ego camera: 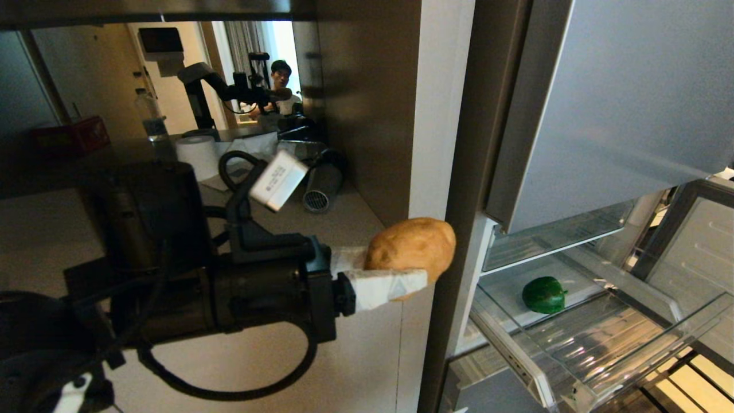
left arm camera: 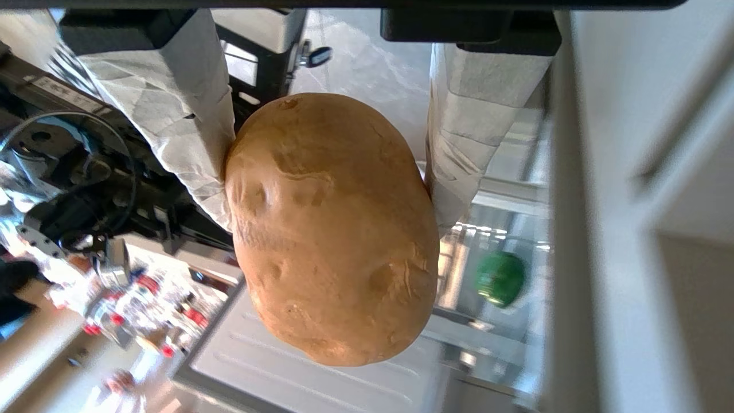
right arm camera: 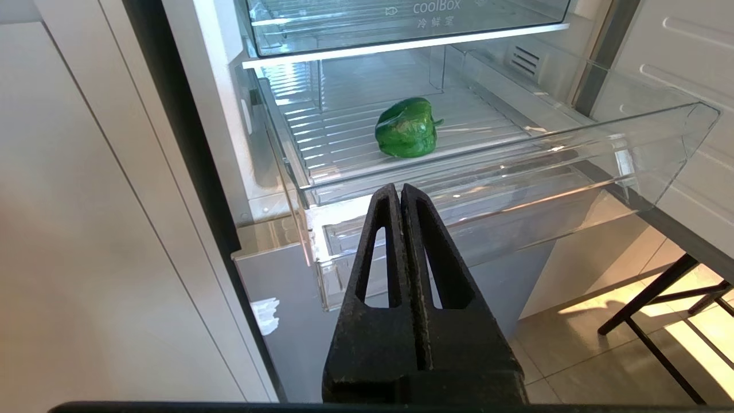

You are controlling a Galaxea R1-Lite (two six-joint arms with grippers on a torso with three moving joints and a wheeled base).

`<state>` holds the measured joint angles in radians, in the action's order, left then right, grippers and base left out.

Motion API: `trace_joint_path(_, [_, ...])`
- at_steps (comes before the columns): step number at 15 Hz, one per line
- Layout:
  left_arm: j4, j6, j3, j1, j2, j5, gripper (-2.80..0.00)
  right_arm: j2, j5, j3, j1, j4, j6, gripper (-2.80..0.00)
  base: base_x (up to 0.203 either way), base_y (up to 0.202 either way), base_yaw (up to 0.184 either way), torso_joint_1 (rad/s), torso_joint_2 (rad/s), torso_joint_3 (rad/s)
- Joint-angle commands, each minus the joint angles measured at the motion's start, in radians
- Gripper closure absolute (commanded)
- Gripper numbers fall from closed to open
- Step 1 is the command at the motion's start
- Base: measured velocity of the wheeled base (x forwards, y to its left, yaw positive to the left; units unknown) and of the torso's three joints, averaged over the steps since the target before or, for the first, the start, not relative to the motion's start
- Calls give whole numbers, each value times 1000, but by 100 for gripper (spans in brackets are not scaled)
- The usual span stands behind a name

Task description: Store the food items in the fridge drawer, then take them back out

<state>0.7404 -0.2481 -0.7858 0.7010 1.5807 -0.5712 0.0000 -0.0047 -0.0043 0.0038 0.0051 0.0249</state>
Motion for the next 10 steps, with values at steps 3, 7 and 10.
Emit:
trace_joint_path(3, [6, 10, -73, 142, 149, 108, 0, 0, 0, 0, 1, 1, 1, 0, 0, 0, 0, 0, 0, 0])
trace_joint_path(7, [15, 54, -161, 215, 279, 285, 0, 0, 0, 0, 1, 1, 1, 0, 0, 0, 0, 0, 0, 0])
trace_joint_path(10, [16, 58, -197, 273, 337, 388, 0, 0, 0, 0, 1, 1, 1, 0, 0, 0, 0, 0, 0, 0])
